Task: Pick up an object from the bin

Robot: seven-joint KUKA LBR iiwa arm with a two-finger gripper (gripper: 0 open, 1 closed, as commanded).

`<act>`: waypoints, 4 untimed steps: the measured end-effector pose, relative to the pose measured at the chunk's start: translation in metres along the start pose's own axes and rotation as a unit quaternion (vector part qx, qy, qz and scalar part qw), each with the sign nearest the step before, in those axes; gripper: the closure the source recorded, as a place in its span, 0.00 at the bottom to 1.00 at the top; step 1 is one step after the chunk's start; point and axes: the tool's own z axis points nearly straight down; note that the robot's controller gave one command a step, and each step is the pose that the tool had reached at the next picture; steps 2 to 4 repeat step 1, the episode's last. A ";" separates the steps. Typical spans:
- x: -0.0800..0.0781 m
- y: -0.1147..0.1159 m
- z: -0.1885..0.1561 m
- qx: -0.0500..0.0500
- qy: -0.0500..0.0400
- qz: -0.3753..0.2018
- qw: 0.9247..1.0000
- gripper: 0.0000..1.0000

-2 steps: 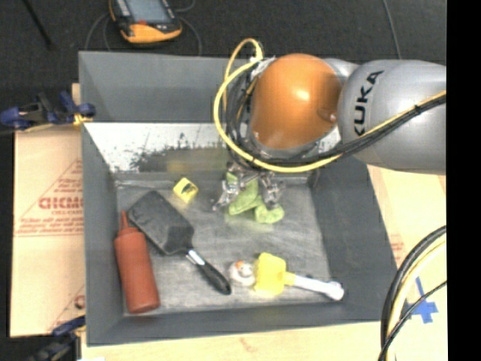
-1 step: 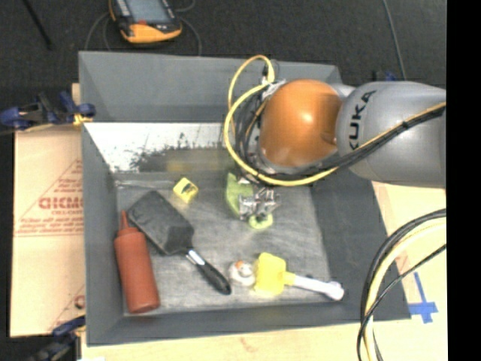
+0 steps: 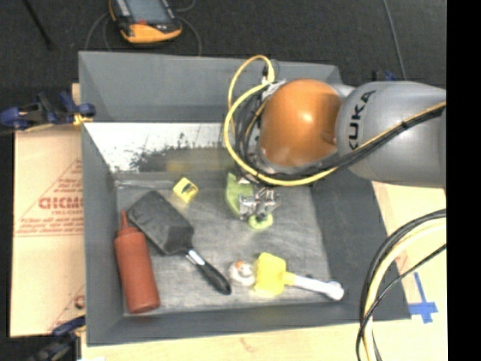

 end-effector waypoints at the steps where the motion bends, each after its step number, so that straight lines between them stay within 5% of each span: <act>1: 0.021 -0.011 -0.146 -0.006 -0.001 -0.009 1.000 1.00; 4: 0.021 -0.011 -0.146 -0.006 -0.001 -0.009 1.000 1.00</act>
Offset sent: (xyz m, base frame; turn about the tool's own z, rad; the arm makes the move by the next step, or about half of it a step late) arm 0.0000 0.0000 0.0000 0.0000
